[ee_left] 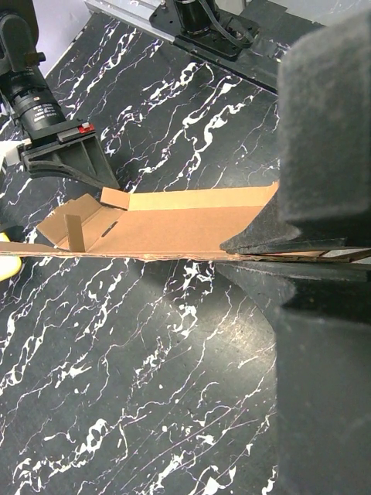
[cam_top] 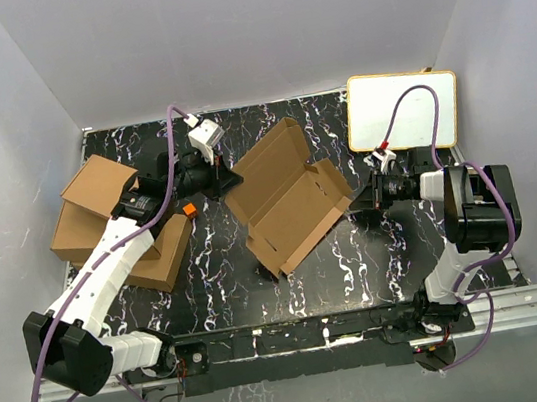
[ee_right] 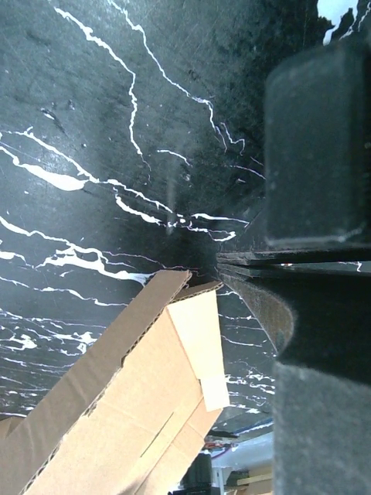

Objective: Fold the paper box

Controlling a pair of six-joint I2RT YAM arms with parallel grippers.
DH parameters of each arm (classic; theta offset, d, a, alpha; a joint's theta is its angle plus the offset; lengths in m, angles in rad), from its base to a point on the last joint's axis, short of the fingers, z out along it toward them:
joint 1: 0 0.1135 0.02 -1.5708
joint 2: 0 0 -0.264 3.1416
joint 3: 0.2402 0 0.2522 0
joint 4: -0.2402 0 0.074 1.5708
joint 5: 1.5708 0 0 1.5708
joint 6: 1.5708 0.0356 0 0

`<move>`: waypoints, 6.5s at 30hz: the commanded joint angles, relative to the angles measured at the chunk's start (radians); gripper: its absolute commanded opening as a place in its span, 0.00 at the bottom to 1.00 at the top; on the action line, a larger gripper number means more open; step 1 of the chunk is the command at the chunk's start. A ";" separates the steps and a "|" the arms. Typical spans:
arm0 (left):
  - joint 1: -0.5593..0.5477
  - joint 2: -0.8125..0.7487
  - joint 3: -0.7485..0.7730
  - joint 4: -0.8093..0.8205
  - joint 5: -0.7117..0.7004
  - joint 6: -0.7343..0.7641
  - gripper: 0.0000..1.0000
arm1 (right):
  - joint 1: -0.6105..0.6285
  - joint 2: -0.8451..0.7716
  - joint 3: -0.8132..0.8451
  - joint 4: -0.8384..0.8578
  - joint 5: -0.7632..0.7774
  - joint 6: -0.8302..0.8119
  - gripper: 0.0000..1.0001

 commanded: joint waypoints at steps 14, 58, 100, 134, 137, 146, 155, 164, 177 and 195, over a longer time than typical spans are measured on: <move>0.007 -0.023 -0.020 0.036 0.036 -0.024 0.00 | 0.055 -0.069 0.020 0.024 -0.152 -0.064 0.08; 0.007 -0.088 -0.183 0.071 -0.045 -0.152 0.00 | 0.229 -0.116 0.151 -0.312 0.125 -0.431 0.10; 0.002 -0.334 -0.387 0.261 -0.190 -0.667 0.00 | 0.195 -0.473 0.196 -0.683 -0.254 -0.820 0.48; -0.039 -0.423 -0.438 0.266 -0.433 -0.713 0.00 | 0.842 -0.421 0.122 -0.391 0.331 -0.667 0.68; -0.039 -0.416 -0.432 0.248 -0.433 -0.655 0.00 | 0.842 -0.451 0.039 -0.351 0.381 -0.736 0.72; -0.039 -0.398 -0.425 0.221 -0.390 -0.589 0.00 | 0.842 -0.458 -0.100 -0.158 0.489 -0.797 0.68; -0.039 -0.410 -0.439 0.206 -0.379 -0.586 0.00 | 0.842 -0.401 -0.097 -0.091 0.495 -0.752 0.51; -0.039 -0.402 -0.430 0.200 -0.380 -0.571 0.00 | 0.838 -0.437 -0.063 -0.337 0.257 -0.911 0.55; -0.039 -0.391 -0.426 0.209 -0.370 -0.574 0.00 | 0.839 -0.379 -0.069 -0.163 0.420 -0.737 0.48; -0.039 -0.402 -0.424 0.163 -0.370 -0.543 0.00 | 0.789 -0.291 -0.037 -0.142 0.536 -0.588 0.34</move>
